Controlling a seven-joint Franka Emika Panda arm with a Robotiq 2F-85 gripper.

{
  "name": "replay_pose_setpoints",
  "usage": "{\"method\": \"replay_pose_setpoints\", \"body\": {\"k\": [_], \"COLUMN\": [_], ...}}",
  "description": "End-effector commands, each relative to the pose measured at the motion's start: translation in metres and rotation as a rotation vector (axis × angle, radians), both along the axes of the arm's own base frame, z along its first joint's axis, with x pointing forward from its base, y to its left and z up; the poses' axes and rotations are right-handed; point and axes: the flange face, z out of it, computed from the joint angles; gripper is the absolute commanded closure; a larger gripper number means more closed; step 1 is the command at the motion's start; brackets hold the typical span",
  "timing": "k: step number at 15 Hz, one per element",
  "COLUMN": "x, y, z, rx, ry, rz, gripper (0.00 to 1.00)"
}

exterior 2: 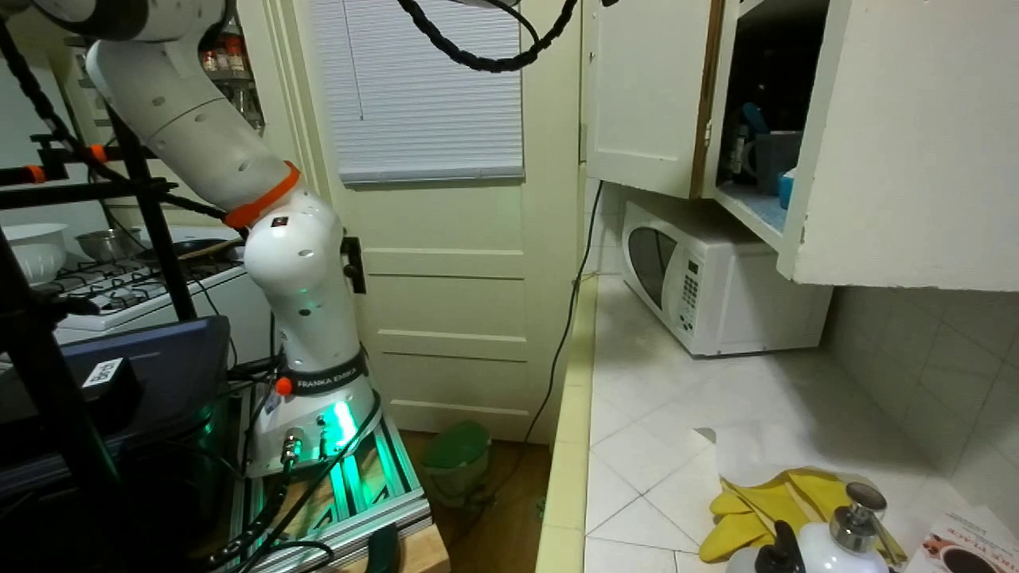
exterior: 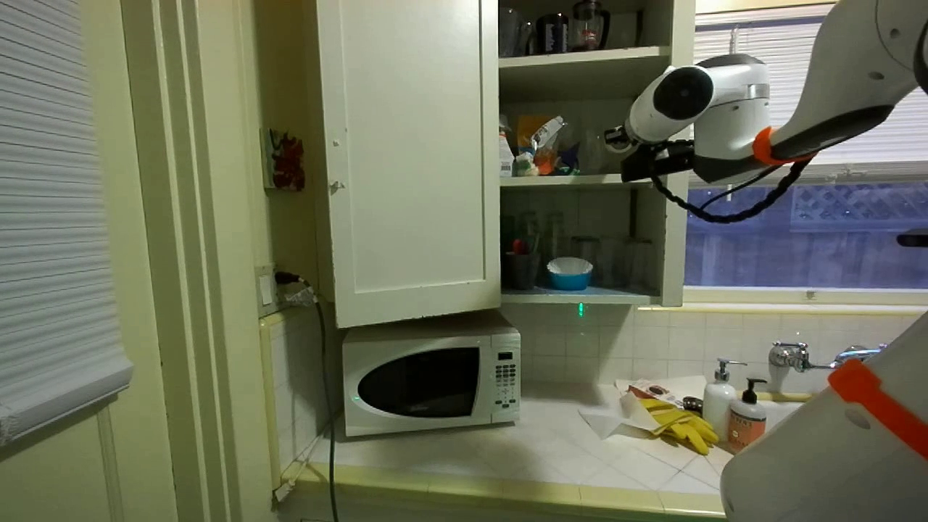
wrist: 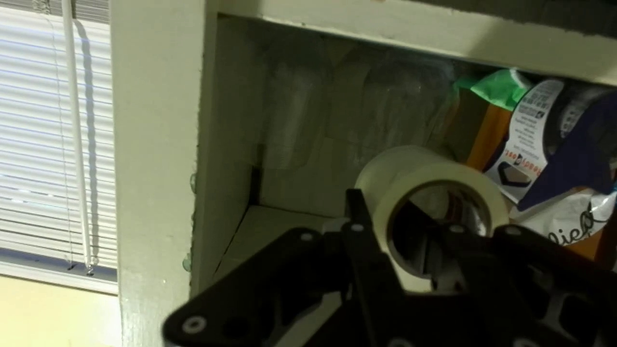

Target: Put the tissue roll inside the cupboard

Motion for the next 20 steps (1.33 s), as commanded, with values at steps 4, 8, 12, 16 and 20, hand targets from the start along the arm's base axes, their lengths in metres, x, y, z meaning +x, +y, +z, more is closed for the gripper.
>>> {"method": "replay_pose_setpoints", "body": {"k": [4, 8, 12, 16, 20], "x": [0.033, 0.046, 0.061, 0.073, 0.08], "y": [-0.018, -0.023, -0.024, -0.026, -0.027], "z": [-0.007, 0.007, 0.01, 0.004, 0.0], "rx": [0.049, 0.064, 0.083, 0.112, 0.129], "ry": [0.015, -0.01, -0.008, 0.01, 0.028], "rz": [-0.025, -0.023, -0.021, -0.02, -0.017], "gripper": [0.96, 0.96, 0.96, 0.96, 0.96]}}
